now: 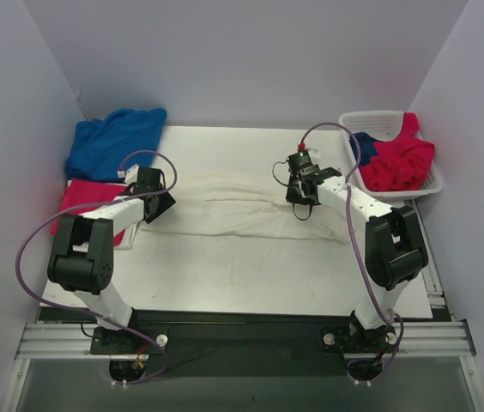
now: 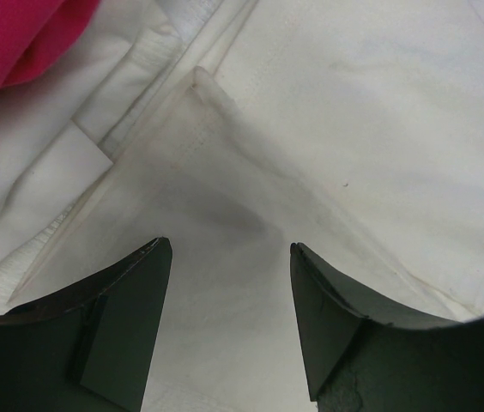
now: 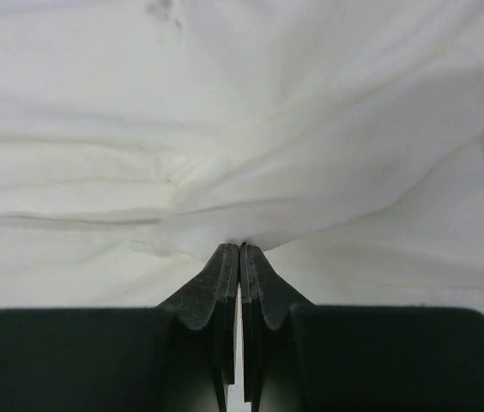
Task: Fold and stack the t-shirts
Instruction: Fold the other side of the tshirt into a rectangle
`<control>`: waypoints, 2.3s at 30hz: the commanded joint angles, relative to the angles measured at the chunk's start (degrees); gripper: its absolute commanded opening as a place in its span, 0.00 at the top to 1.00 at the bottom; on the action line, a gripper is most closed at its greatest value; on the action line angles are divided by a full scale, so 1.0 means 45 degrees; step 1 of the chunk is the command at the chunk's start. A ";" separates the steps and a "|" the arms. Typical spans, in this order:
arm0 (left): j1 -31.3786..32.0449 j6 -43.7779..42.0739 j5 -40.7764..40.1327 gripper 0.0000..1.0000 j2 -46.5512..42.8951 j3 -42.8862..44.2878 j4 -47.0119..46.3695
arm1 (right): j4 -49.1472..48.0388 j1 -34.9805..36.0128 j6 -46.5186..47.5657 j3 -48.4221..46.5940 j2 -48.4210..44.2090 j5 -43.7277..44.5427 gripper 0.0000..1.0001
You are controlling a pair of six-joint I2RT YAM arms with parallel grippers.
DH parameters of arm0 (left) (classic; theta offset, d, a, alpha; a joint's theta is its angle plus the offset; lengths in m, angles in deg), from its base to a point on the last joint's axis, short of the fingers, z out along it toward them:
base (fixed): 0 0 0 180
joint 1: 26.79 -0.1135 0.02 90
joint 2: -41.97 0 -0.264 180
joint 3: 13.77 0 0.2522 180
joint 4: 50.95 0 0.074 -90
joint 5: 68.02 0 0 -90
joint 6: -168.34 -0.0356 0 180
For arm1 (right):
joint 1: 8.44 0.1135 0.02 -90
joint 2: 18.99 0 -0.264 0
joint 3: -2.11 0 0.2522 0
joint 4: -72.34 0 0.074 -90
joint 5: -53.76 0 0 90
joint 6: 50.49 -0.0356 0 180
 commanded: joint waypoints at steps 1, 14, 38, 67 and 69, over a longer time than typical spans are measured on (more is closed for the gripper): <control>-0.0040 0.0042 -0.0064 0.32 0.0068 0.0321 0.0044 | 0.0101 0.0036 0.0665 -0.1677 0.0563 0.0250 1.00; -0.0098 -0.0095 -0.0240 0.32 0.0459 0.0497 0.0161 | -0.0055 -0.0218 0.2579 -0.5528 0.4803 -0.2464 0.78; -0.0079 0.0315 -0.0318 0.34 0.0752 -0.0519 0.0589 | 0.0629 -0.2265 0.0412 0.4308 -0.4195 0.1930 0.56; -0.0450 0.0725 -0.0025 0.34 0.0908 0.0086 0.1646 | 0.0062 -0.4769 0.0335 0.5272 -0.2971 -0.1096 0.72; -0.0431 0.0726 -0.0006 0.34 0.0850 0.0067 0.1665 | 0.0062 -0.4808 0.0315 0.5194 -0.2853 -0.1312 0.81</control>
